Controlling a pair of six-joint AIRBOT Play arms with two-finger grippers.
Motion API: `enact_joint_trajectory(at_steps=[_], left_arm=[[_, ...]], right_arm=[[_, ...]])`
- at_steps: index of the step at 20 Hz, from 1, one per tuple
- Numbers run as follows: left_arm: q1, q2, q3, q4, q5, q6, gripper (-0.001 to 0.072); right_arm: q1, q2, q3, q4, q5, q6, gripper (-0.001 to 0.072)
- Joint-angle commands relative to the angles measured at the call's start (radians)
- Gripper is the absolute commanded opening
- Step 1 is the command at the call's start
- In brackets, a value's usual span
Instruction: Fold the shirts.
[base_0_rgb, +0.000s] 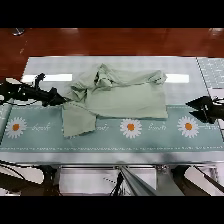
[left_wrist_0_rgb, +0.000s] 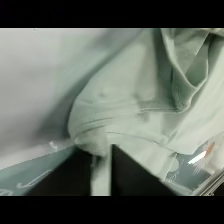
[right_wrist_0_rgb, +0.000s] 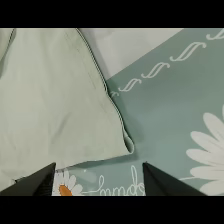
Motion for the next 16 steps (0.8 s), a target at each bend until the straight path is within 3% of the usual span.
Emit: enact_joint_trajectory(at_steps=[1,7,13,16], left_arm=[[-0.027,-0.005,0.004,0.0,0.0,0.018,0.0026],[-0.032,-0.002,0.026,0.0,-0.024,0.009,0.0025],[-0.032,-0.002,0.026,0.0,-0.038,0.007,0.0025],[-0.032,-0.002,0.026,0.0,-0.039,0.007,0.0025]], right_arm=[[0.0,0.001,0.0,-0.001,0.0,0.002,0.0627],[0.112,-0.011,-0.085,-0.187,-0.031,0.076,0.0627],[0.237,-0.121,-0.089,-0.141,-0.051,0.108,0.0627],[0.305,-0.172,-0.077,-0.087,-0.144,0.111,0.0627]])
